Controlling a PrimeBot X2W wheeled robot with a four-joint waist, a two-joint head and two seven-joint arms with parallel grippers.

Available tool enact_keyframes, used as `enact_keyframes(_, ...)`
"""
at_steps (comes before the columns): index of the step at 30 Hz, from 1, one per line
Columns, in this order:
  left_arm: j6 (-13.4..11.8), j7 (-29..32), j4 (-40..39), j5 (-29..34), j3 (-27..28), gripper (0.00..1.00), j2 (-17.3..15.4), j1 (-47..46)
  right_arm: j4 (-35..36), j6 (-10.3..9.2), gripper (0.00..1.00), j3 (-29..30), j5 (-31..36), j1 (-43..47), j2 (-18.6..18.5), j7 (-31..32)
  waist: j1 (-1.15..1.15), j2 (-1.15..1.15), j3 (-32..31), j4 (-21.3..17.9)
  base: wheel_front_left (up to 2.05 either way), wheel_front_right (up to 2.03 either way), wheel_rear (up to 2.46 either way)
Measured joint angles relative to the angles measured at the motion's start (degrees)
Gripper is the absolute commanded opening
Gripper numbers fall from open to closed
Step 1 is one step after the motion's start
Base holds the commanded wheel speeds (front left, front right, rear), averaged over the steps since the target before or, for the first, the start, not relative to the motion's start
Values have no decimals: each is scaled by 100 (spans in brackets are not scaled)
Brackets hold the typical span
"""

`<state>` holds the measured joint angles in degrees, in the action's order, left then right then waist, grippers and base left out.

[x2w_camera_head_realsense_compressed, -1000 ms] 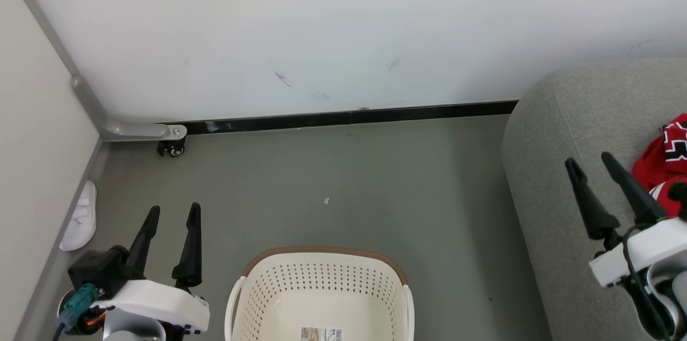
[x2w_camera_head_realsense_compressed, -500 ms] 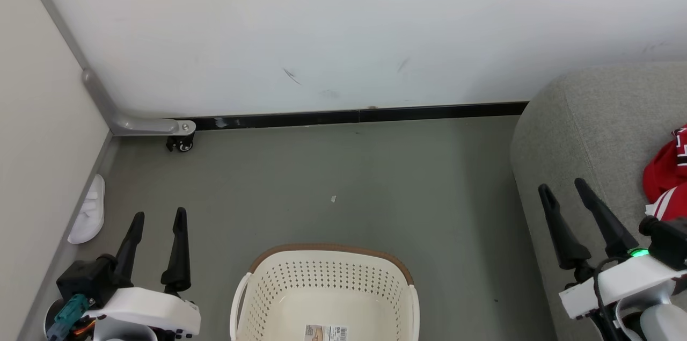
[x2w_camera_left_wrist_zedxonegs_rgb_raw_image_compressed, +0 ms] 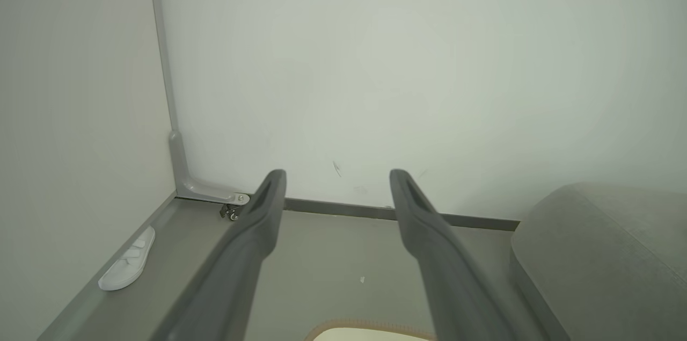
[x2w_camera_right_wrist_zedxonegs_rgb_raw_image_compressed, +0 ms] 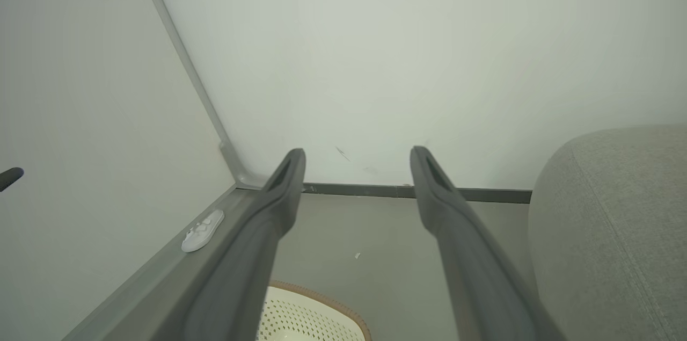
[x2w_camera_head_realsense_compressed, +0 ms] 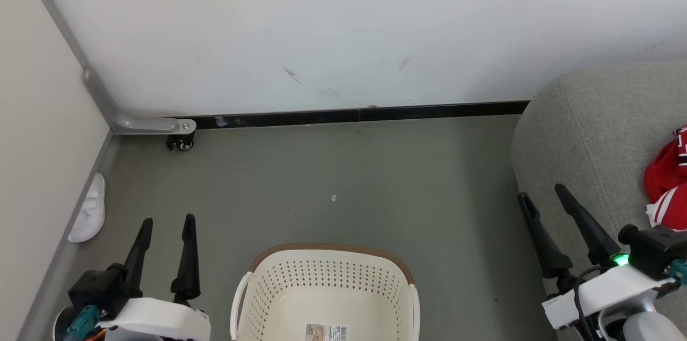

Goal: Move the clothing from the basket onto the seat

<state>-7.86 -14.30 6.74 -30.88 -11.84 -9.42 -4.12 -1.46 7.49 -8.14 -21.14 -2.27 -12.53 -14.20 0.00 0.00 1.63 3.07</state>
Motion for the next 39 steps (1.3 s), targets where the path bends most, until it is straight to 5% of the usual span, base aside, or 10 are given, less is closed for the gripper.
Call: enact_keyframes(39,508,0,105,581,476,100,355,124,253,0,100,10,160,204,143,0,0,0,-22,-30,0,0,0)
